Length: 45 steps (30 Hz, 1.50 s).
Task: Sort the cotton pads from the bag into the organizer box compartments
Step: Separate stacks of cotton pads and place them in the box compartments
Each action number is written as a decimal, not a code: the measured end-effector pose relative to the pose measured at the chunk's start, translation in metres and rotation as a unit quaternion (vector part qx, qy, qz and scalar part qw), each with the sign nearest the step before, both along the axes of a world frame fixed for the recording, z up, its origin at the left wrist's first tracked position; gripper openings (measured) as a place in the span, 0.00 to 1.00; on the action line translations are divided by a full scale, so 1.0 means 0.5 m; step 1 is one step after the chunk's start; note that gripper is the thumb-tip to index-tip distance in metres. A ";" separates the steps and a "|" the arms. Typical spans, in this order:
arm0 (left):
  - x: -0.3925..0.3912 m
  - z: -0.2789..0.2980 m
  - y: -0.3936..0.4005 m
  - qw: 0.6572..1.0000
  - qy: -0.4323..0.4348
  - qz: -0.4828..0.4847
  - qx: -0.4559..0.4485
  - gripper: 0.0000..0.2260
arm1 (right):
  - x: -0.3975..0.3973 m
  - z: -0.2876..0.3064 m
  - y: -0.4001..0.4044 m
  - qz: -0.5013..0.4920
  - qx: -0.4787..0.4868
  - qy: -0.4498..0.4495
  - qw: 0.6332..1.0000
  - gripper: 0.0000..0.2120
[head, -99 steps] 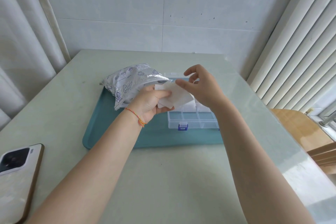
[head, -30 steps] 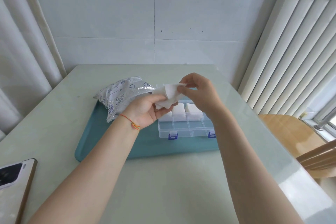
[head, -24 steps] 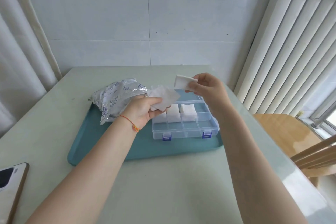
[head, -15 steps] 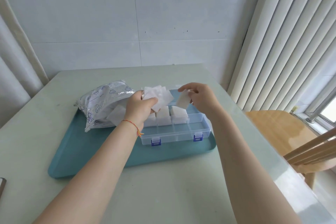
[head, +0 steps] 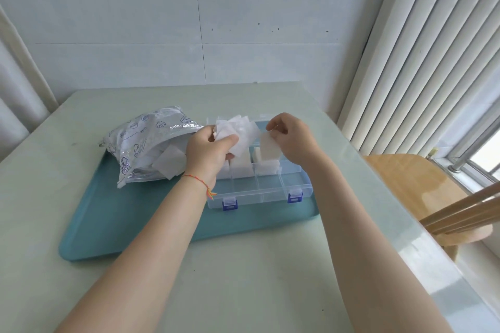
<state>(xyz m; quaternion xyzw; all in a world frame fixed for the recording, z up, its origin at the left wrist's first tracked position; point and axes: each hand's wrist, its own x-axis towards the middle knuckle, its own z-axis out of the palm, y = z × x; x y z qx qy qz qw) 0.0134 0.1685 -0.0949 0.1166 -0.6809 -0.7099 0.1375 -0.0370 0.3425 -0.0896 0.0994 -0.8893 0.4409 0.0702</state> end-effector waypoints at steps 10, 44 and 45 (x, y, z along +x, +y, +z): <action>-0.002 -0.003 -0.006 1.000 -0.005 0.001 0.000 0.07 | 0.002 -0.006 -0.006 0.004 0.059 -0.032 0.998 0.07; 0.086 0.056 -0.101 0.986 -0.056 -0.141 0.069 0.08 | 0.138 0.109 -0.126 0.110 0.083 0.003 0.990 0.03; 0.086 0.057 -0.100 0.984 -0.063 -0.146 0.076 0.08 | 0.138 0.107 -0.129 0.103 0.104 0.016 0.989 0.03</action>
